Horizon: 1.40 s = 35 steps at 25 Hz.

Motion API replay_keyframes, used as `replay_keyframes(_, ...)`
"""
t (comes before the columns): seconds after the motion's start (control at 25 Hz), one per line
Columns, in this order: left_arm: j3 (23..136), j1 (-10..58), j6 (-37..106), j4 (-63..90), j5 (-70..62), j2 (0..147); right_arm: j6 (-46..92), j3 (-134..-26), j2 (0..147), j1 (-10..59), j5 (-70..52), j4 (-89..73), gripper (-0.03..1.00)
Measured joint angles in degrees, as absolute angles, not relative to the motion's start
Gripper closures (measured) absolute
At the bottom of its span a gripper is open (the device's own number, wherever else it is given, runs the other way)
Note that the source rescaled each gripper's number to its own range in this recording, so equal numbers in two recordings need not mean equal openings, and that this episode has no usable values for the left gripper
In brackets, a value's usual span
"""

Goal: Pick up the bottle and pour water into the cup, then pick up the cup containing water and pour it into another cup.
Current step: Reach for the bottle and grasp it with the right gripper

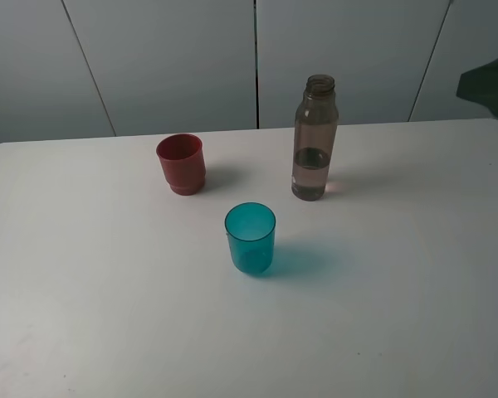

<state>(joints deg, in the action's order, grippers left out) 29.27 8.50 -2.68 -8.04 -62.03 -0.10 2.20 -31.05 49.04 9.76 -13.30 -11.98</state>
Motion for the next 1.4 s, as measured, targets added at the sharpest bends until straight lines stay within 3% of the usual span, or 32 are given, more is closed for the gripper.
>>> replay_keyframes(0.28,29.27,8.50,-2.43,-8.04,-62.03,-0.10,2.20,-29.51,64.77,15.91,8.59,-5.77,-0.03)
replay_keyframes(0.68,29.27,8.50,-2.43,-8.04,-62.03,-0.10,-11.39,-25.27,86.04,17.09,43.19,13.89,-0.03)
replay_keyframes(1.04,29.27,8.50,-2.55,-8.04,-62.03,-0.10,-11.53,-25.17,102.26,17.09,56.97,16.21,-0.03)
replay_keyframes(1.4,29.27,8.50,-2.55,-8.04,-62.03,-0.10,-11.21,-32.42,111.48,17.09,58.93,15.29,-0.03)
